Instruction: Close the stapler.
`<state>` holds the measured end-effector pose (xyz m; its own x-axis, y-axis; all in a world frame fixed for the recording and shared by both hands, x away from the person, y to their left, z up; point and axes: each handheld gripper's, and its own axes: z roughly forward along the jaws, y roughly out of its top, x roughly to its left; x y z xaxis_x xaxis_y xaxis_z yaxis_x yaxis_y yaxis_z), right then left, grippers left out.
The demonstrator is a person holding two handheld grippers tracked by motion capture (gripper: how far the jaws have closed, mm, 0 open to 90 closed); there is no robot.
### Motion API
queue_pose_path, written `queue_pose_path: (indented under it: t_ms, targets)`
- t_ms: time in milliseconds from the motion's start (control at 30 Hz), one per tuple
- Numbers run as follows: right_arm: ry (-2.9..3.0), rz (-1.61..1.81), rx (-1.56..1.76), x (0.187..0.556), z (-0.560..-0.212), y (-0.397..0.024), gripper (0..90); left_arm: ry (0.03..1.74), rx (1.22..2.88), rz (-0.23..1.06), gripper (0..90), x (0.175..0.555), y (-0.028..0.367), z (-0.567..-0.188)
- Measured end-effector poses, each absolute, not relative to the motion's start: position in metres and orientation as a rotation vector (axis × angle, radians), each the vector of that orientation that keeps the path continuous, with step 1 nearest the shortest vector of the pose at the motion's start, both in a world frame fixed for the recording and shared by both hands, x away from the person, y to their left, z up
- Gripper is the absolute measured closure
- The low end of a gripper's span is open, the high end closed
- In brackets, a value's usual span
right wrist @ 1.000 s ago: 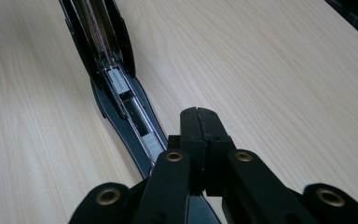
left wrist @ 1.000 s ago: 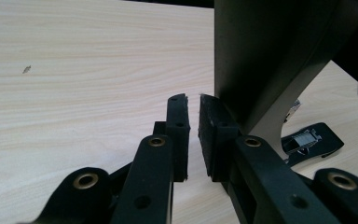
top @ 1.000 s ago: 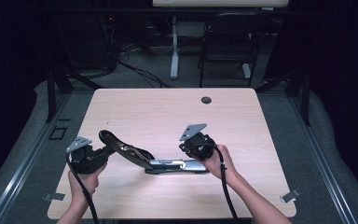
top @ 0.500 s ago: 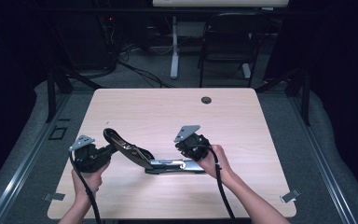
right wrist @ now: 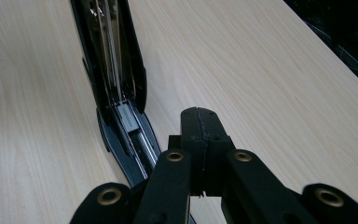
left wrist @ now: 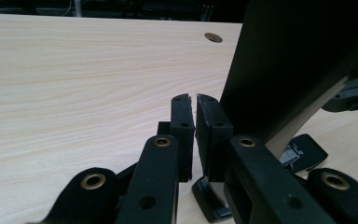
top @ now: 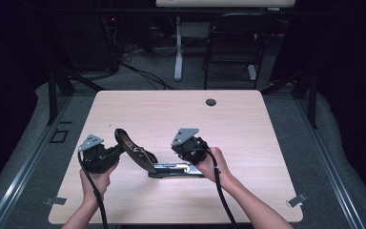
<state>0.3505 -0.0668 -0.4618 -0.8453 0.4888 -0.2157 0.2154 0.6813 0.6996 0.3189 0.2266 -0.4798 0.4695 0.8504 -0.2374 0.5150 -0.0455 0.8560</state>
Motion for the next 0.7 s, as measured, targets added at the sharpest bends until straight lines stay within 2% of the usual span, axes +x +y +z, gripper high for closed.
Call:
queue_pose_path:
  t_ms: [367, 533, 700]
  targets:
    - [2.496, 1.062, 0.543, 0.351, -0.458, -0.057, 90.0, 1.136, 1.742, 0.404, 84.1, 0.325, 0.219, -0.476]
    - [2.48, 1.119, 0.551, 0.349, -0.454, -0.049, 90.0, 1.122, 1.749, 0.418, 90.0, 0.327, 0.212, -0.476]
    - [2.46, 1.14, 0.511, 0.346, -0.451, -0.04, 90.0, 1.117, 1.765, 0.412, 90.0, 0.327, 0.208, -0.477]
